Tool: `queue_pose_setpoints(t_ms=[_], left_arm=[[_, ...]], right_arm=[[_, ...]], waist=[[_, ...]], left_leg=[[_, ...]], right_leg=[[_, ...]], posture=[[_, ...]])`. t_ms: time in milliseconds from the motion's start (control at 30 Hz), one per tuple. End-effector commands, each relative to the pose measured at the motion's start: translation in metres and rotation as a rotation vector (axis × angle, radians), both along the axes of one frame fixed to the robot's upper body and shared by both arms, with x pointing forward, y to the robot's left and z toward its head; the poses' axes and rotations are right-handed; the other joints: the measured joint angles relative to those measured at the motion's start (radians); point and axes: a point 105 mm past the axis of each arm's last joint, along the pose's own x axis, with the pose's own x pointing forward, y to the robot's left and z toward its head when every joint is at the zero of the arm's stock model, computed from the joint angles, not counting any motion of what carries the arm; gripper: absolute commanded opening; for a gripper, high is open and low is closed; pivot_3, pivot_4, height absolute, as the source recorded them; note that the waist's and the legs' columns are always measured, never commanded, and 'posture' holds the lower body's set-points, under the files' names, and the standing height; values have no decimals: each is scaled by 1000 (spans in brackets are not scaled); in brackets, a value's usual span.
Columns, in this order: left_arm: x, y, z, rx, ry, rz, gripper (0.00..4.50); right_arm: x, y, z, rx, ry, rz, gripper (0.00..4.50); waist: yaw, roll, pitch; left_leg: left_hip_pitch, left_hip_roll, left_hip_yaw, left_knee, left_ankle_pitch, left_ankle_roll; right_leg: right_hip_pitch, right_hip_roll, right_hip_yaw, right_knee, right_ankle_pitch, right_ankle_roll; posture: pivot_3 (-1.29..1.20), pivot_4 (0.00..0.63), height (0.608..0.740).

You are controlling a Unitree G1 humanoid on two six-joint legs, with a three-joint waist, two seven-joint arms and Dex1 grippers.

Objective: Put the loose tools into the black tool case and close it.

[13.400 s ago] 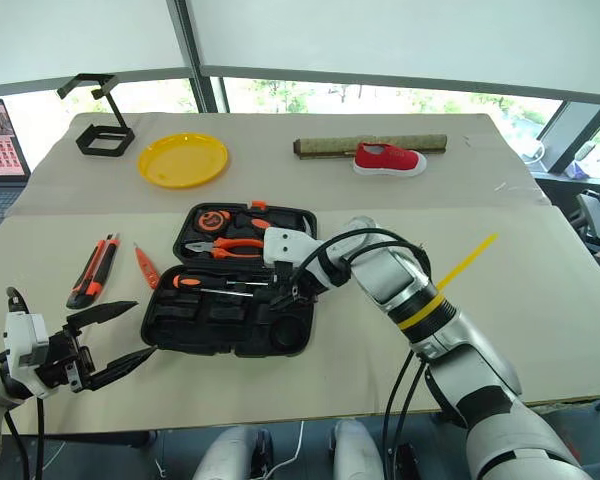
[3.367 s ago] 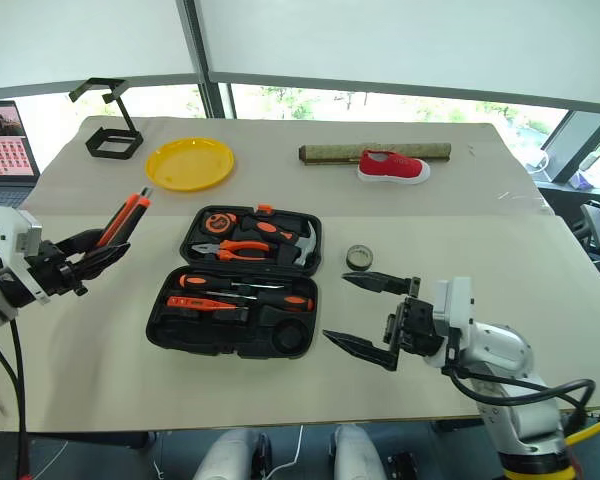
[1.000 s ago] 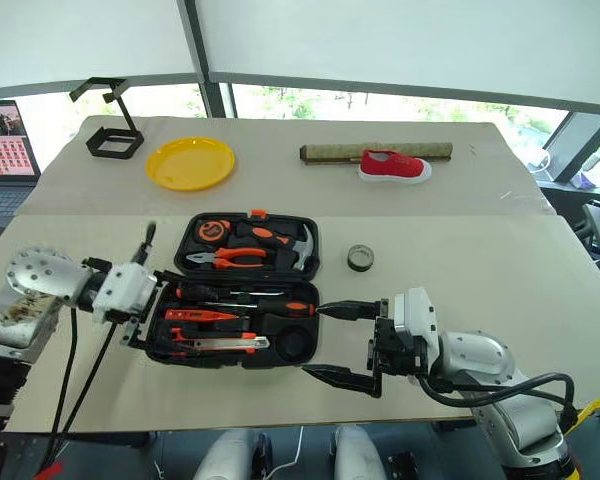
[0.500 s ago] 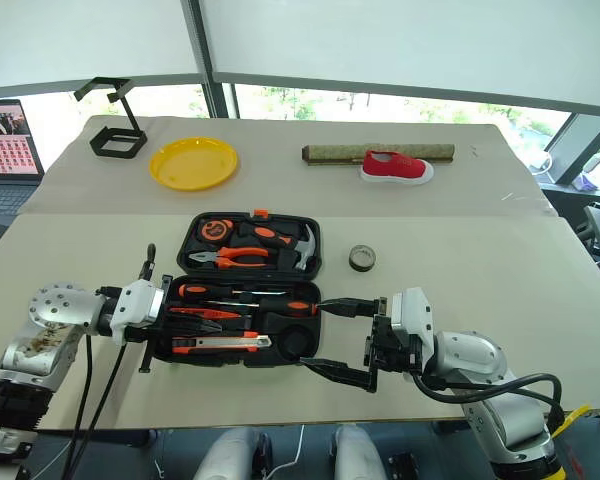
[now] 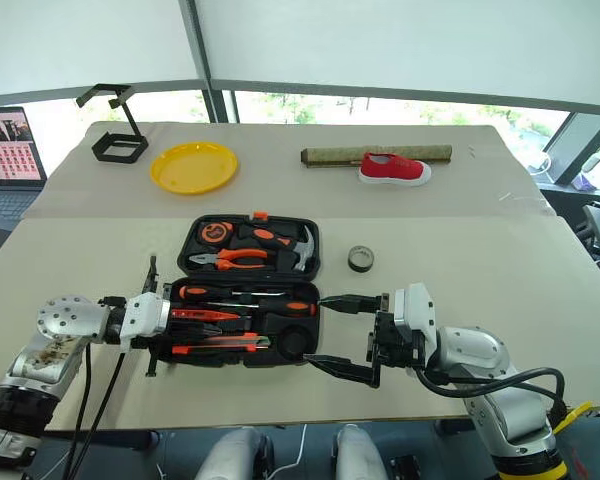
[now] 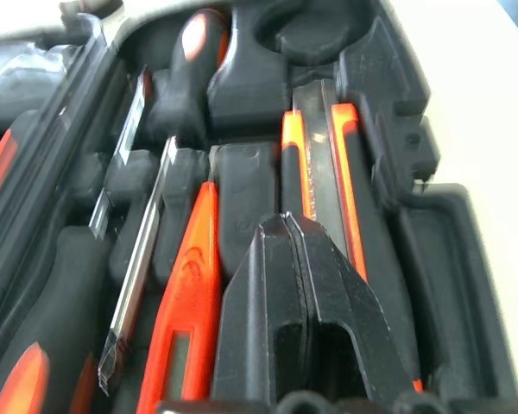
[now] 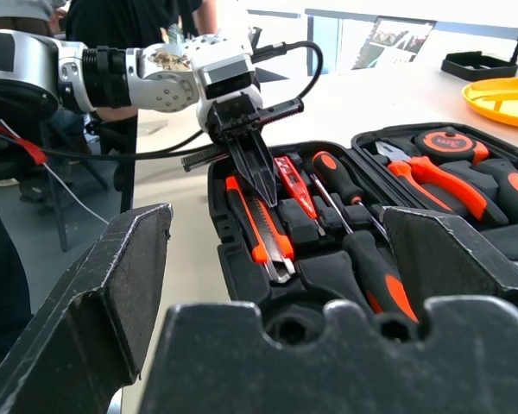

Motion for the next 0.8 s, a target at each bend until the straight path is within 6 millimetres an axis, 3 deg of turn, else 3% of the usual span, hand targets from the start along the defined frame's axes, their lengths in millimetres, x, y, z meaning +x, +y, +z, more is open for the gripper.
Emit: queue_pose_setpoints(t_ms=[33,133,267,300,333,433,567,667,800], left_arm=[[-16,0,-28,61,140,11,26],[-8,1,-8,-24,65,32,26],[6,6,41,-265,34,148,26],[6,8,50,-300,43,164,534],[7,12,61,-343,47,191,697],[12,27,94,-492,40,302,1829],[1,48,96,-551,47,326,3201],[-7,56,90,-544,53,314,4247],[-8,62,89,-547,44,335,4380]], right_arm=[[3,-3,9,5,-59,-22,4500],[5,-11,11,9,-69,-64,4500],[3,-35,20,65,-68,-157,4500],[4,-43,20,65,-87,-198,4500],[4,-53,15,51,-87,-248,4500],[5,-82,0,16,-87,-407,4500],[12,-110,-17,35,-87,-588,4500],[15,-109,-22,21,-100,-590,4500],[37,-97,-4,6,-142,-539,4500]], waist=[[0,3,-2],[0,3,-2],[0,1,0],[1,0,0],[2,-1,1],[1,-1,1],[-8,-1,1],[-17,-1,1],[-22,0,1]], left_leg=[[0,0,0,0,0,0],[0,0,0,0,0,0],[-2,0,0,0,0,1],[-3,0,-1,0,0,1],[-4,0,-2,0,0,1],[-4,1,-3,0,0,1],[-1,0,-2,-1,0,0],[0,0,-1,-1,0,0],[0,1,-1,-1,0,0]], right_leg=[[0,0,1,0,0,0],[0,0,1,0,0,0],[-3,0,1,0,0,0],[-3,0,1,0,0,0],[-3,0,0,0,0,1],[-2,0,0,-1,0,1],[-2,0,1,-1,0,1],[-2,0,2,0,0,1],[-3,0,3,0,0,1]], posture=[[0,150,740],[0,150,740],[0,150,740],[0,150,740],[0,150,740],[0,150,740],[0,150,740],[0,150,740],[0,150,740]])
